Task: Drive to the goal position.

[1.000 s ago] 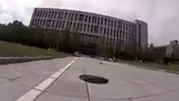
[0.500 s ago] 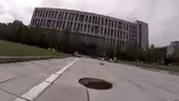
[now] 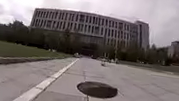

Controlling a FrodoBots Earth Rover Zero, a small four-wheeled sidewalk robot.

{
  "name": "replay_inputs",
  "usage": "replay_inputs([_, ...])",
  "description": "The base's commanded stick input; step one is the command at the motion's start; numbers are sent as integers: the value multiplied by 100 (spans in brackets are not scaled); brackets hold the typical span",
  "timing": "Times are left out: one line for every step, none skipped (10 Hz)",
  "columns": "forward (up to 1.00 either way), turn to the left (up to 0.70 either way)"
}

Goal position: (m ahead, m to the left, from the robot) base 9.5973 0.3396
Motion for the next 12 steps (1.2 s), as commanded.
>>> replay_inputs([70, 0])
replay_inputs([70, 0])
replay_inputs([70, 0])
replay_inputs([70, 0])
replay_inputs([70, 0])
replay_inputs([70, 0])
replay_inputs([70, 0])
replay_inputs([70, 0])
replay_inputs([70, 0])
replay_inputs([70, 0])
replay_inputs([70, 0])
replay_inputs([70, 0])
